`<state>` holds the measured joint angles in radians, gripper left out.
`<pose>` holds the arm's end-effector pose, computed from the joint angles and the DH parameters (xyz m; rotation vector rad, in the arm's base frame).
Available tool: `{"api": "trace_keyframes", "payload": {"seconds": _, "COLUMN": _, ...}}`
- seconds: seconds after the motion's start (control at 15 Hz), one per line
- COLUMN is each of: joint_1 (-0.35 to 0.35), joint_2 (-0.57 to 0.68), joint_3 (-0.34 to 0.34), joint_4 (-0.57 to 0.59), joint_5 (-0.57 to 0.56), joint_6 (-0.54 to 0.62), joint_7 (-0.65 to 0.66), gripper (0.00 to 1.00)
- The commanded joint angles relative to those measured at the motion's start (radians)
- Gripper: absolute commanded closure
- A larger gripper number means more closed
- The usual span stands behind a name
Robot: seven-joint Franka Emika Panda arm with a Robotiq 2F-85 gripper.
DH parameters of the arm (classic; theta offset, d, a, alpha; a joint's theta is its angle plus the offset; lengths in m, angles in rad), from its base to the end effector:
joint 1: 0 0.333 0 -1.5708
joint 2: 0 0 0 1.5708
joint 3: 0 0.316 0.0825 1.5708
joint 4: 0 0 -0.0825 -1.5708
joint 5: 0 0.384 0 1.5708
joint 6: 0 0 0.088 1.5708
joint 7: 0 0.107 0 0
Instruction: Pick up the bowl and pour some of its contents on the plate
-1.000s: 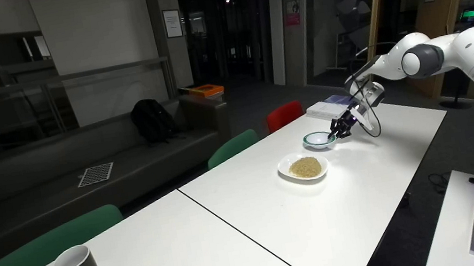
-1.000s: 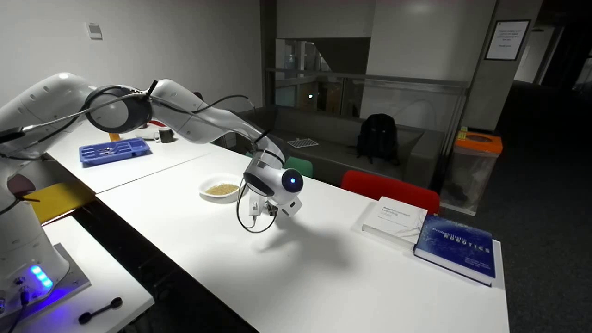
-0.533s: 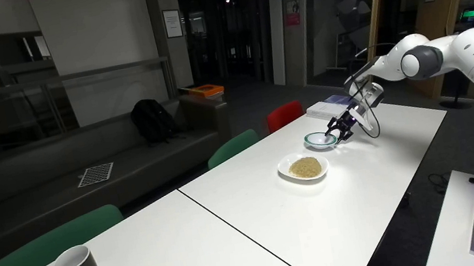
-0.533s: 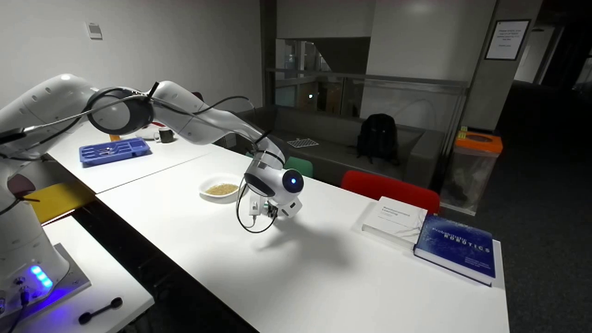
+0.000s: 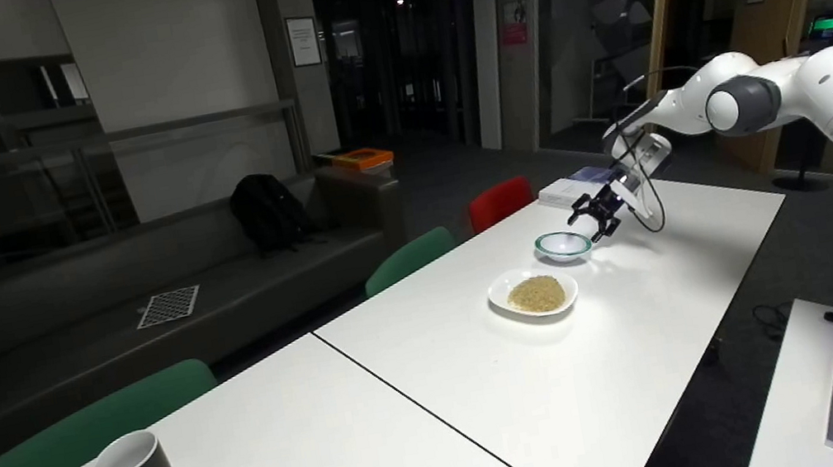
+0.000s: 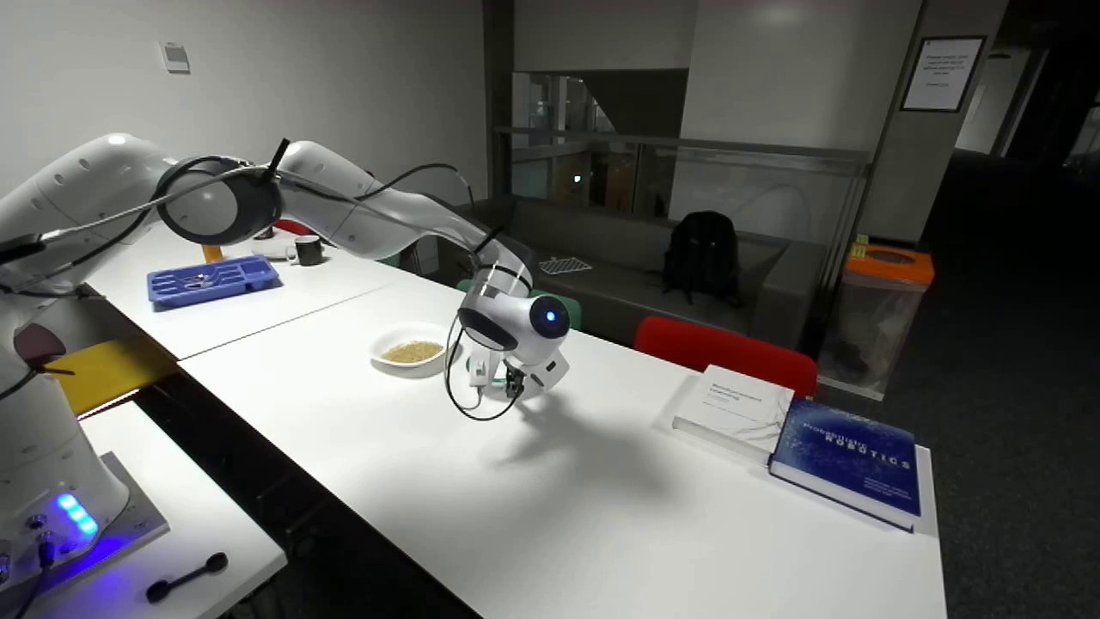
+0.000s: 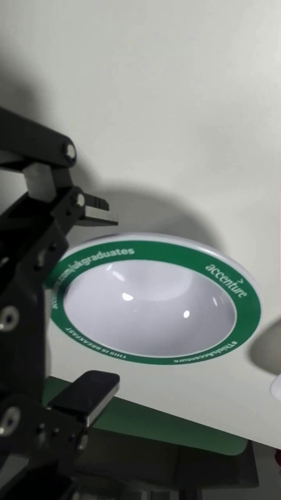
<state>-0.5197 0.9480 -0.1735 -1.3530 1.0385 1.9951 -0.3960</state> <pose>0.6004 -0.3965 0.1491 -2.1840 0.9666 -0.1984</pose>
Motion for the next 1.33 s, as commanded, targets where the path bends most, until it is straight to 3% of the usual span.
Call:
{"api": "trace_keyframes", "payload": {"seconds": 0.0, "joint_1": 0.066, "joint_2": -0.129, "joint_3": -0.063, "joint_4": -0.101, "joint_5": -0.053, "joint_6": 0.088, "joint_7": 0.067, "gripper": 0.00}}
{"api": "trace_keyframes", "payload": {"seconds": 0.33, "joint_1": 0.191, "joint_2": -0.258, "joint_3": -0.221, "joint_4": -0.206, "joint_5": -0.218, "joint_6": 0.235, "joint_7": 0.204, "gripper": 0.00}}
{"api": "trace_keyframes", "payload": {"seconds": 0.4, "joint_1": 0.157, "joint_2": -0.291, "joint_3": -0.183, "joint_4": -0.221, "joint_5": -0.300, "joint_6": 0.262, "joint_7": 0.239, "gripper": 0.00}}
{"api": "trace_keyframes", "payload": {"seconds": 0.6, "joint_1": 0.128, "joint_2": -0.390, "joint_3": -0.165, "joint_4": -0.281, "joint_5": -0.422, "joint_6": 0.291, "joint_7": 0.254, "gripper": 0.00}}
{"api": "trace_keyframes", "payload": {"seconds": 0.8, "joint_1": 0.098, "joint_2": -0.494, "joint_3": -0.134, "joint_4": -0.355, "joint_5": -0.482, "joint_6": 0.313, "joint_7": 0.219, "gripper": 0.00}}
{"api": "trace_keyframes", "payload": {"seconds": 1.27, "joint_1": 0.108, "joint_2": -0.757, "joint_3": -0.091, "joint_4": -0.615, "joint_5": -0.585, "joint_6": 0.335, "joint_7": 0.064, "gripper": 0.00}}
